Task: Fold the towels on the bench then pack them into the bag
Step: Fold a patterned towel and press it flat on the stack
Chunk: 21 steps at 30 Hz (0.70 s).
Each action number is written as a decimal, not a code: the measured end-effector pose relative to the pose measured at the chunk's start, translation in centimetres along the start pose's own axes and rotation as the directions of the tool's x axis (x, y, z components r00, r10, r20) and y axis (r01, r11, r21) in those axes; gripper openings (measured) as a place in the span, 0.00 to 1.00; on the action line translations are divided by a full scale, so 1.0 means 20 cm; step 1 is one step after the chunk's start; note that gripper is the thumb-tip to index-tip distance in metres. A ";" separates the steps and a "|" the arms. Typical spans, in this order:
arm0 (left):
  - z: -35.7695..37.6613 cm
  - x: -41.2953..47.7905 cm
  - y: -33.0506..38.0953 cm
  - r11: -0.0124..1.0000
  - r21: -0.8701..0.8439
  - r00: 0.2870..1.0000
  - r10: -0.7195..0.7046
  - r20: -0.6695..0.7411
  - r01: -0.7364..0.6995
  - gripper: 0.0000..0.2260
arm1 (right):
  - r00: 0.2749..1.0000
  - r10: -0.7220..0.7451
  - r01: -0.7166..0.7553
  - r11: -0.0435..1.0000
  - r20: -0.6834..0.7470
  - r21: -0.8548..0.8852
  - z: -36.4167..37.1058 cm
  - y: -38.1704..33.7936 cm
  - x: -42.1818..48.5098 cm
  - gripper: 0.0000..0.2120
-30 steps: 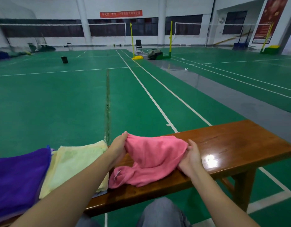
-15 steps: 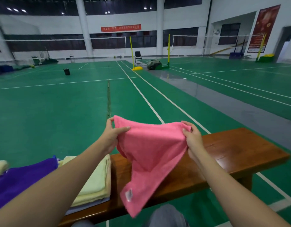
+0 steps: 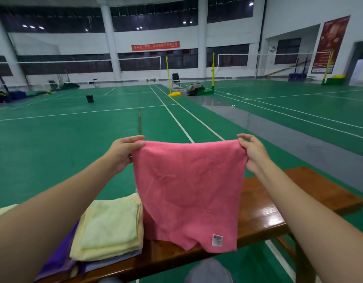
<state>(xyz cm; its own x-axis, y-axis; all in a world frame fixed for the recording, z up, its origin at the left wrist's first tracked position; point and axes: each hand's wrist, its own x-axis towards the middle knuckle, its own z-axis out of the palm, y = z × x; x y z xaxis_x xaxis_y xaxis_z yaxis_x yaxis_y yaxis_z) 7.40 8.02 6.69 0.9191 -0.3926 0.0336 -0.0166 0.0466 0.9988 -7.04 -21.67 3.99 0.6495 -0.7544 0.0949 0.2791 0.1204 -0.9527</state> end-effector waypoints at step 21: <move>-0.01 0.04 0.12 0.993 0.107 0.994 0.052 -0.099 -0.041 0.12 | 0.991 -0.117 0.130 0.959 0.065 -0.251 -0.05 -0.16 0.05 0.10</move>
<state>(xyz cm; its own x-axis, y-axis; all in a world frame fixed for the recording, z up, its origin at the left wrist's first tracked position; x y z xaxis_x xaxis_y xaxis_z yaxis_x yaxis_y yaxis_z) 8.12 8.00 9.17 0.9515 -0.2966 0.0816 -0.0966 -0.0362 0.9947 -7.91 -23.45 6.78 0.6571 -0.7195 0.2248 0.1749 -0.1445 -0.9739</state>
